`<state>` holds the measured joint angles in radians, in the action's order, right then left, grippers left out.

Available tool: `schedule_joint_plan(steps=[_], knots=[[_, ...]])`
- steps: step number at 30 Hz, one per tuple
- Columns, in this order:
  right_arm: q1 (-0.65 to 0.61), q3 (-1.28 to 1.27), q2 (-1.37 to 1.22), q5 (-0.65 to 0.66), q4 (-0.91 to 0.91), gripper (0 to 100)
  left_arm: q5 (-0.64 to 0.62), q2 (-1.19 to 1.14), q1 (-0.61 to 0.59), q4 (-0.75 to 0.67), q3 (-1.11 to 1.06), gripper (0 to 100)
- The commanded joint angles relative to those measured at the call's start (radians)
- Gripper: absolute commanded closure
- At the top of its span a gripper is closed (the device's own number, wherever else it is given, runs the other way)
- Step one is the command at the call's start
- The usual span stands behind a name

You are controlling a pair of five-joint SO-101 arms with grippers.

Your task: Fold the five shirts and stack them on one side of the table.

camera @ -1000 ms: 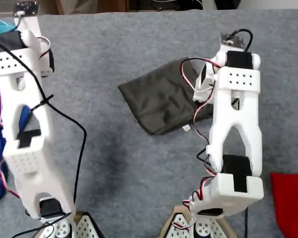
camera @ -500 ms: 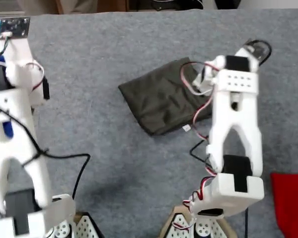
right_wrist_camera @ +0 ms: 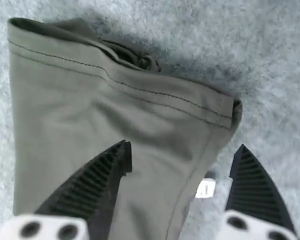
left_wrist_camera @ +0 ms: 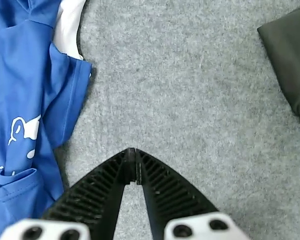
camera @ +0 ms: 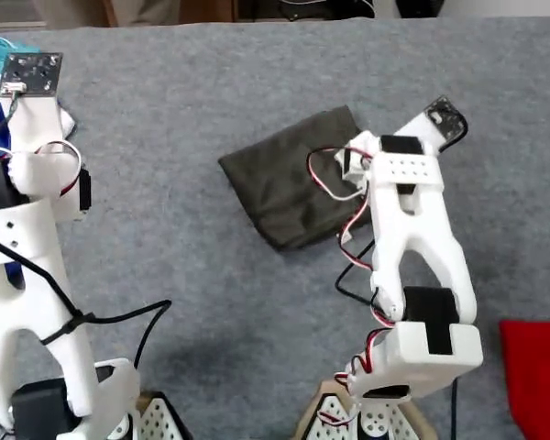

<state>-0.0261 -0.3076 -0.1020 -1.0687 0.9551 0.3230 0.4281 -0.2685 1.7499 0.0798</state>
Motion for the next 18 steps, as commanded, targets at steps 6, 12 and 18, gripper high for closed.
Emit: schedule_joint_plan(steps=[6,12,18], knots=[[-0.008,-0.105,0.039,-0.023,-0.21,67.7,-0.002,0.031,-0.011,0.008,0.003,98],[-0.007,-0.062,-0.114,-0.017,-0.31,67.7,-0.037,0.033,-0.011,0.008,0.005,98],[0.03,0.094,-0.317,-0.015,-0.313,67.7,-0.072,0.033,-0.011,0.008,0.005,98]])
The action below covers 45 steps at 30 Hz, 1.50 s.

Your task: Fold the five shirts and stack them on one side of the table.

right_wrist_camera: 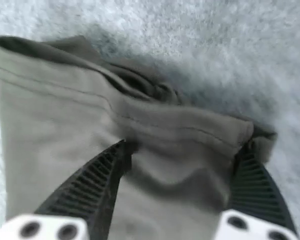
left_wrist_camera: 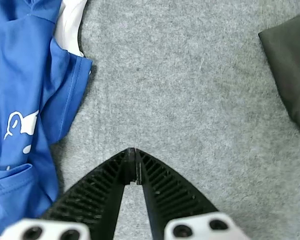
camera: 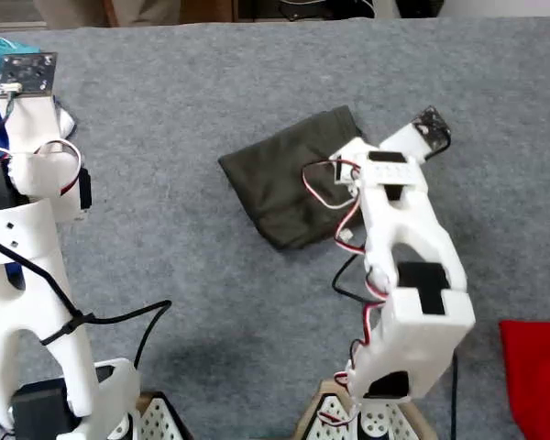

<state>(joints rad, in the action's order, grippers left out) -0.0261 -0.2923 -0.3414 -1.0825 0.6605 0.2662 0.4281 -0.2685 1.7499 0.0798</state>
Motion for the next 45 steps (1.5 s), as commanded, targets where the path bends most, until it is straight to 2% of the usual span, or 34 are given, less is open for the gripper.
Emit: schedule_joint_plan(steps=[1,7,20,22,26,27,29,33,37,45], knots=[[0.03,0.101,-0.102,-0.002,-0.011,67.7,-0.015,0.033,-0.011,0.008,0.005,98],[0.022,0.231,-0.157,-0.006,0.155,67.7,-0.015,0.033,-0.011,0.008,0.003,98],[0.022,0.317,-0.202,0.002,0.384,68.7,-0.015,0.033,-0.011,0.008,0.002,98],[0.025,0.317,-0.199,0.037,0.384,75.1,-0.015,0.033,-0.011,0.008,0.002,98],[0.031,0.32,-0.196,0.075,0.382,97.2,-0.015,0.033,-0.011,0.008,0.002,98],[0.031,0.32,-0.196,0.075,0.382,99.8,-0.015,0.033,-0.011,0.008,0.002,98],[0.031,0.32,-0.196,0.075,0.382,97.2,-0.015,0.035,-0.011,0.008,0.002,98],[0.033,0.337,-0.193,0.08,0.39,99.4,-0.015,0.097,-0.011,0.008,-0.002,98],[0.045,0.432,-0.193,0.138,0.473,99.4,-0.012,0.182,-0.011,0.008,-0.068,98],[0.228,0.719,-0.194,0.235,0.683,99.4,-0.012,0.292,-0.011,0.008,-0.149,98]])
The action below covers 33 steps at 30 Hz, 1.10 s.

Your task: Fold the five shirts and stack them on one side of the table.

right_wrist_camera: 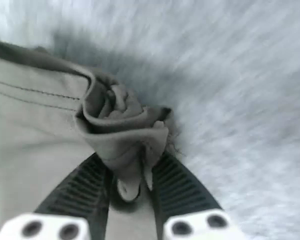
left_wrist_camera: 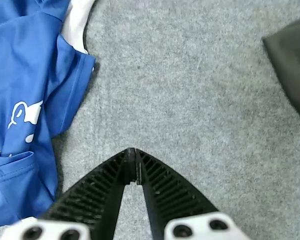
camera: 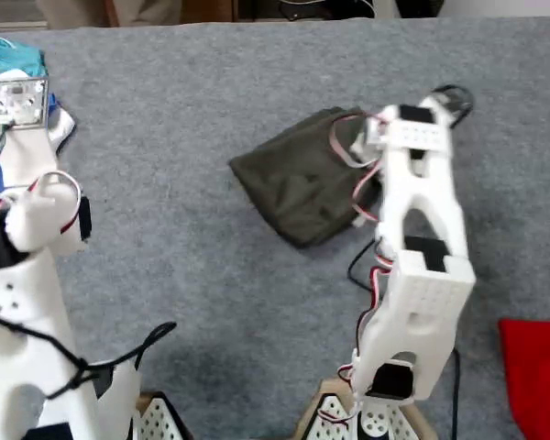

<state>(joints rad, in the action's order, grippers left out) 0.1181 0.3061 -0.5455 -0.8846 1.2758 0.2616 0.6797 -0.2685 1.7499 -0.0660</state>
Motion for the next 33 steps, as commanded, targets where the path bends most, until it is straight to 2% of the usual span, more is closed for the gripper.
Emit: schedule_joint_plan(steps=[1,8,15,25,33], knots=[[0.111,0.148,0.01,0.052,0.095,99.4,-0.008,0.047,-0.011,0.008,-0.003,98],[0.298,0.331,0.01,0.189,0.316,99.4,-0.009,0.056,-0.005,0.008,-0.003,98],[0.55,0.464,0.01,0.358,0.457,99.4,-0.009,0.056,-0.002,0.008,-0.005,98],[0.872,0.552,0.01,0.612,0.505,99.4,-0.009,0.056,0.0,0.008,-0.009,98],[1.072,0.55,0.058,0.77,0.506,99.4,-0.009,0.056,0.0,0.008,-0.011,98]])
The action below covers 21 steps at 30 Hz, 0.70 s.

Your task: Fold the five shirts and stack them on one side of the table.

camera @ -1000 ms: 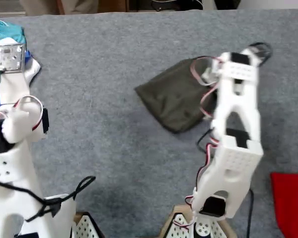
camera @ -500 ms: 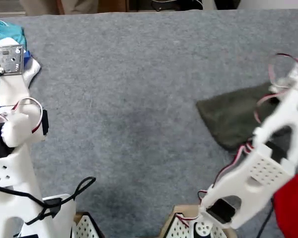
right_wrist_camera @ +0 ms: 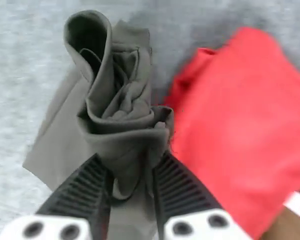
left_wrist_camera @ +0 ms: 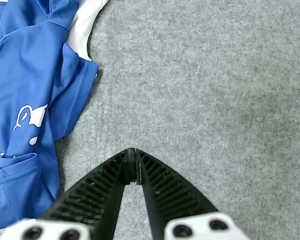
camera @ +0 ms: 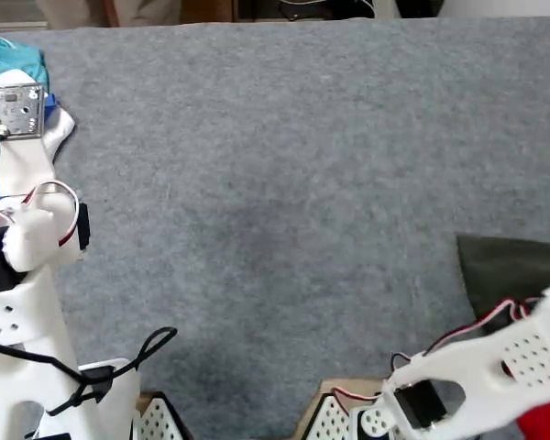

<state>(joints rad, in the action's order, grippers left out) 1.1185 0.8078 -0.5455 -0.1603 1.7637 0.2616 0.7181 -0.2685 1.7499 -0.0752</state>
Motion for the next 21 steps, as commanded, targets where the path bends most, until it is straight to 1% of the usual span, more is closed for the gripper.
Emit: schedule_joint_plan(steps=[1,8,14,21], knots=[[0.093,0.047,0.073,0.06,0.018,99.4,-0.009,0.018,0.0,0.008,-0.002,98],[0.209,0.038,0.122,0.135,0.018,99.4,-0.011,0.018,0.0,0.008,-0.003,98],[0.292,-0.022,0.125,0.149,0.018,99.4,-0.011,0.018,0.0,0.008,-0.003,98],[0.309,-0.015,0.128,0.147,0.018,99.4,-0.011,0.01,0.002,0.006,-0.003,98]])
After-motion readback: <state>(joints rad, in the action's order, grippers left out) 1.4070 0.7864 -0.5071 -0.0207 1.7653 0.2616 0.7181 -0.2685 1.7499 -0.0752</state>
